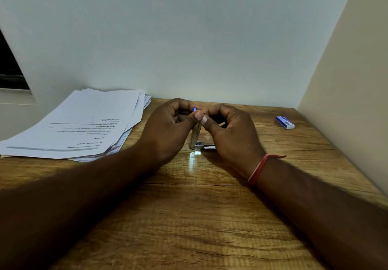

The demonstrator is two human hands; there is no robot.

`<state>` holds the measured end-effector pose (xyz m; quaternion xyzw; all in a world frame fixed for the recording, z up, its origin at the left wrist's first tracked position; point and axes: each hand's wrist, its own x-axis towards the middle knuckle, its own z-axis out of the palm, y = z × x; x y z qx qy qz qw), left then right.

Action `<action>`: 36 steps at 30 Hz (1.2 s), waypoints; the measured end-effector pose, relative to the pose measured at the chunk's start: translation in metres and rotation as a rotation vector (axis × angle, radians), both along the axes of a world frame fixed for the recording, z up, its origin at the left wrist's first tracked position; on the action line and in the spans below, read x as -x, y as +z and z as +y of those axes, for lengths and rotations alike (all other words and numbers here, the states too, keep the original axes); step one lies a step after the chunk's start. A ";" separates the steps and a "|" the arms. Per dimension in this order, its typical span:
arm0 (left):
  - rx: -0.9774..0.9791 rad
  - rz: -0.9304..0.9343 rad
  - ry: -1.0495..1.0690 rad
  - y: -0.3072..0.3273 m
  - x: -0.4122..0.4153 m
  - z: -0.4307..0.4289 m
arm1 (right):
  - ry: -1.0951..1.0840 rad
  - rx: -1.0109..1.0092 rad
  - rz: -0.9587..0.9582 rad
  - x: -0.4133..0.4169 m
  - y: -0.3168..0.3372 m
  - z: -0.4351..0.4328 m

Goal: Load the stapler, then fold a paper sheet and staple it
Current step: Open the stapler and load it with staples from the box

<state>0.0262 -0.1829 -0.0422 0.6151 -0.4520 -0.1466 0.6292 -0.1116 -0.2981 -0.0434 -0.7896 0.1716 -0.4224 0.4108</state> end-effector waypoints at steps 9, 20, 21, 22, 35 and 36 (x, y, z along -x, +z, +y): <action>-0.018 -0.035 0.097 -0.001 0.012 -0.007 | -0.009 -0.057 -0.033 -0.006 0.000 0.011; 0.012 -0.075 0.182 0.002 0.022 -0.008 | -0.054 0.084 -0.027 -0.012 -0.006 0.012; 0.019 -0.079 0.187 0.002 0.023 -0.008 | -0.059 0.101 -0.024 -0.012 -0.006 0.012; 0.024 -0.083 0.191 0.003 0.023 -0.007 | -0.062 0.118 -0.022 -0.012 -0.006 0.013; 0.002 -0.044 0.222 0.005 0.027 -0.007 | -0.072 0.214 0.009 -0.014 -0.006 0.019; 0.009 -0.039 0.225 0.005 0.027 -0.007 | -0.072 0.225 0.007 -0.013 -0.006 0.020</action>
